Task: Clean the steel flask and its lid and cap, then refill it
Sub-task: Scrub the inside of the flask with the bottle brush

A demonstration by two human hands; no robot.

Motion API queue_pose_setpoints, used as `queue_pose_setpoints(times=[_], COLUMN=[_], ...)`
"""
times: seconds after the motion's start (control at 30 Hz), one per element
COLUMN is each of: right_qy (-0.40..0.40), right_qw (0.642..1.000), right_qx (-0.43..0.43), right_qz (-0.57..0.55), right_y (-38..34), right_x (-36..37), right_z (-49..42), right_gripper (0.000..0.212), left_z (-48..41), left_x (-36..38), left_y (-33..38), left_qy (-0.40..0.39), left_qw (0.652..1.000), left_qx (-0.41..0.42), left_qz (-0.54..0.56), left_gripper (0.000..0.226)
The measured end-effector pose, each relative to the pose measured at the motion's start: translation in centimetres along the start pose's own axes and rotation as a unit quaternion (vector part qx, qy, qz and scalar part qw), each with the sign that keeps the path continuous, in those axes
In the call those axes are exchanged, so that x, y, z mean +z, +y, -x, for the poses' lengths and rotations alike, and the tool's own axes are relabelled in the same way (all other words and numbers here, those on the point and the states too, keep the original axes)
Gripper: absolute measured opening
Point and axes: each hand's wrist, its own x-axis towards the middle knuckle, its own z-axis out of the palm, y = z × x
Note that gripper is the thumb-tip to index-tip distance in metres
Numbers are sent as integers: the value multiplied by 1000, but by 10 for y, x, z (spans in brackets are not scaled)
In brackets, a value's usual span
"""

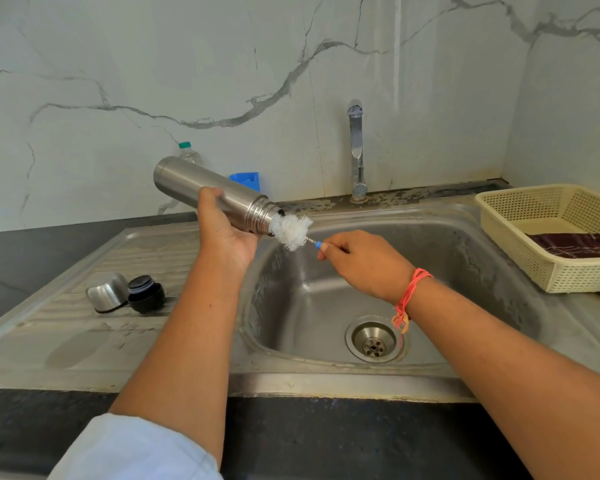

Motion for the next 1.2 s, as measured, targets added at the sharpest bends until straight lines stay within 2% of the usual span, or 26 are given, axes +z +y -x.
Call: queue_pose_setpoints(times=[0.07,0.17,0.3,0.37,0.47,0.63,0.83,1.2], right_qy=[-3,-13,-5,-28,-56,2,56,64], right_qw=[1000,1000,999,999,997,991,963,946], right_qx=[-4,-25,-39,-29,-43,-51,-87,-96], right_qz=[7,-4,-6,-13,44,122,248,302], right_y=[2,6,8,5,1,-15,-24,-24], right_x=[-1,-1,1,4,8,10,5,-2], right_z=[0,1,-1,0,4,10,18,21], right_gripper=[28,22,19,15,17,35,27,30], left_z=[-1,-2,2,3,2,-9,-17,-25], left_x=[3,4,3,4,4,-7,-14,-24], left_y=[-2,-5,-9,-10,-6,5,12,16], left_qy=[6,10,0,3,22,48,64,92], left_qw=[1000,999,999,999,998,998,998,995], left_qx=[8,18,-4,-3,8,2,11,14], left_qz=[-26,-38,-46,-48,-64,-29,4,37], left_gripper=[46,53,48,48,52,64,67,58])
